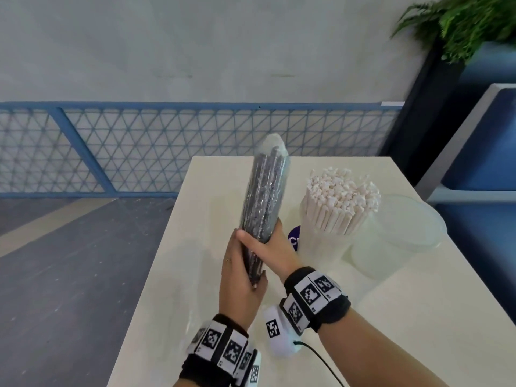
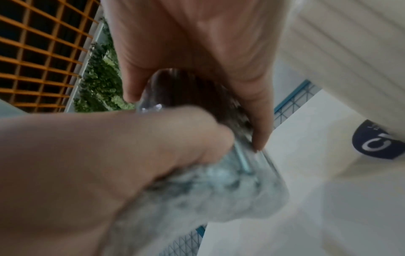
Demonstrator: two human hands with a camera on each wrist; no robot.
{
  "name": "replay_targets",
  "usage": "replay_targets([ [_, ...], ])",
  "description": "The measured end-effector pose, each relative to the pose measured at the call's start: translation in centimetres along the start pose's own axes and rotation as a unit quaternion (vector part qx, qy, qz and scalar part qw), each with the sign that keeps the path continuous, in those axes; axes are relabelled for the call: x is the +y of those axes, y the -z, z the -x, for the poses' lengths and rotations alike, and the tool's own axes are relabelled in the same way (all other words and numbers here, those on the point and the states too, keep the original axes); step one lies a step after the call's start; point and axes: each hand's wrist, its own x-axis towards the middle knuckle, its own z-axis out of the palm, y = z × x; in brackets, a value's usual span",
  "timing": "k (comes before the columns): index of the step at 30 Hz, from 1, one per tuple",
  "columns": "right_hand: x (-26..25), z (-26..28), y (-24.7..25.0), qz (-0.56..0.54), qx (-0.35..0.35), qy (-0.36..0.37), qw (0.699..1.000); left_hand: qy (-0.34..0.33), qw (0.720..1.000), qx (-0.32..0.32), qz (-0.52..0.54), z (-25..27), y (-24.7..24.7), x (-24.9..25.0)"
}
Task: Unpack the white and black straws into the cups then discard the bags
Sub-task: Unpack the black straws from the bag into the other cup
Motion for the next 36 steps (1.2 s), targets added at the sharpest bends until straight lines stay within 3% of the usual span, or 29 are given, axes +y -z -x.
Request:
replay_targets([
  [2, 0.1, 1.1, 0.6, -0.020, 0.010, -0.006, 1.000, -0.010, 0.999, -0.009, 0.034, 1.3, -0.1, 0.4],
  [6, 0.8, 3.4, 2.7, -0.078, -0.036, 0.009, 0.996, -0.011, 0.996, -0.017, 0.088, 2.4, 0.6, 1.8],
  [13, 2.3, 8.2, 9.1, -0.086, -0.183, 0.013, 0.979, 0.088, 0.976, -0.052, 0.194, 2.8, 0.2, 4.2],
  [17, 4.6, 9.3, 13.6, -0.081, -0.209, -0.018, 0.974, 0.133, 0.967, -0.073, 0.205, 3.2, -1.8, 5.4],
  [20, 5.9, 9.9, 16.3, -0.080, -0.180, -0.016, 0.980, 0.145, 0.970, -0.081, 0.180, 3.6, -4.8, 6.9],
  [27, 7.1, 10.6, 20.9, -0.059, -0.107, 0.038, 0.992, 0.148, 0.977, -0.010, 0.153, 3.7, -10.6, 9.6],
  [36, 5.7, 11.1, 21.1, -0.093, 0.059, 0.123, 0.986, 0.141, 0.981, -0.010, 0.131, 4.1, -11.9, 10.3],
])
